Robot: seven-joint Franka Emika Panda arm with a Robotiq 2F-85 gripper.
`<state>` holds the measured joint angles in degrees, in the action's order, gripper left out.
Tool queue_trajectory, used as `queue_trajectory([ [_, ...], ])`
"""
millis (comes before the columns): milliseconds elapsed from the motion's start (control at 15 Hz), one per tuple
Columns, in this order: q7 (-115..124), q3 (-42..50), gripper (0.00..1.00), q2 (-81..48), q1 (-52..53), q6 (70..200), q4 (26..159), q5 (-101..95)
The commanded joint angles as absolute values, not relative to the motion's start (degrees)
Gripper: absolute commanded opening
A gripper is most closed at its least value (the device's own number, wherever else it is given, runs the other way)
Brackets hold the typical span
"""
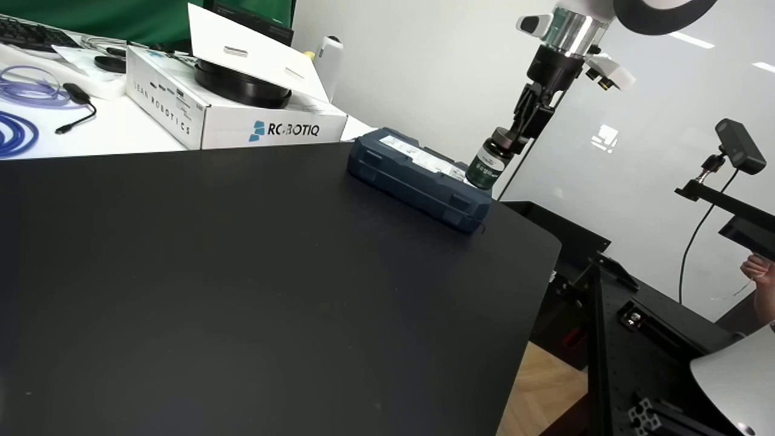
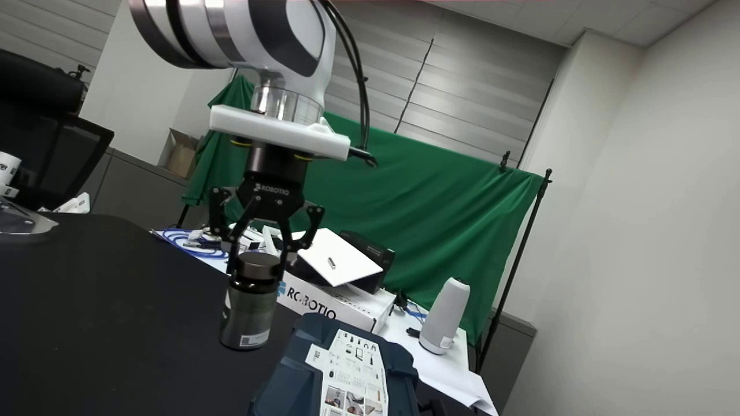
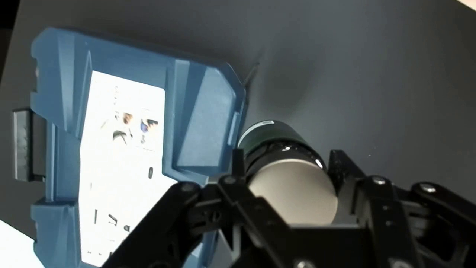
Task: Move the bottle to the right side of the table
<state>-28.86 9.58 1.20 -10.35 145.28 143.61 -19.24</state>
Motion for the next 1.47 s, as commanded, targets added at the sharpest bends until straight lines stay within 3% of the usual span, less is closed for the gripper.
queue_trajectory([
  [0,-28.7,12.9,0.34,3.1,-13.4,143.5,144.4,-22.7],
  [667,-37.7,19.5,0.34,-4.5,-19.8,150.3,145.3,-19.0],
  [1400,-44.5,17.9,0.34,-14.7,-24.5,160.2,145.7,-13.9],
])
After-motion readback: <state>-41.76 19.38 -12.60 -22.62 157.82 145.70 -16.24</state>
